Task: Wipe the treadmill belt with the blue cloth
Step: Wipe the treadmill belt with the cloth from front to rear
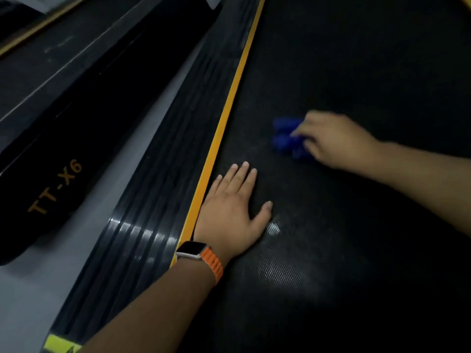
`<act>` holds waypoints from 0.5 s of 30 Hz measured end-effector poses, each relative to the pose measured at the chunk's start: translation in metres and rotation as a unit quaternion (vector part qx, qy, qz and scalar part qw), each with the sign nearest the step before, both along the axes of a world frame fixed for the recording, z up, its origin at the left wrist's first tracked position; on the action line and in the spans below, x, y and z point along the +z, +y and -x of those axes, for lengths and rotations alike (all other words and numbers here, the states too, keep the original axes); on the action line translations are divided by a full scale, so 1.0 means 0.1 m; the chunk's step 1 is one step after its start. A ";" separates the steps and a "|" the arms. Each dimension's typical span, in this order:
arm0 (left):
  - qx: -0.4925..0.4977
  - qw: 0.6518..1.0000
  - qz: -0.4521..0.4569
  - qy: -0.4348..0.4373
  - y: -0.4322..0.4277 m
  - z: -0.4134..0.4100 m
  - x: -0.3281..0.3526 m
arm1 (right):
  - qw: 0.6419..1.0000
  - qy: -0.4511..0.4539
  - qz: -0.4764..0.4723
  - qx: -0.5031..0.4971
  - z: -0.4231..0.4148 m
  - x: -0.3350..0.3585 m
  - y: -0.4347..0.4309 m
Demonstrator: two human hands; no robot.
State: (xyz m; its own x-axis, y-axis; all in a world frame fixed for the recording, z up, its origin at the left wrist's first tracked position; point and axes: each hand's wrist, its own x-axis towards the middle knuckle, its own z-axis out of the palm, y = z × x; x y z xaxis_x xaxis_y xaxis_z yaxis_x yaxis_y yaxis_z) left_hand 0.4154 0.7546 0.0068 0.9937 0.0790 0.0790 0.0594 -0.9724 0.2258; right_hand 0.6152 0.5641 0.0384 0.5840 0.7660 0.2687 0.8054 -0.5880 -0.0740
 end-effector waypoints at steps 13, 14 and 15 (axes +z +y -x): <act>-0.003 1.000 -0.002 0.007 0.00 -0.01 -0.02 | 0.997 0.054 -0.028 0.046 0.98 -0.15 -0.13; -0.002 1.000 -0.004 0.007 0.00 -0.02 -0.02 | 0.999 0.028 -0.038 -0.004 0.66 -0.12 -0.10; 0.001 1.000 -0.003 0.008 0.00 -0.01 -0.01 | 0.997 0.020 -0.041 -0.062 0.35 -0.08 -0.07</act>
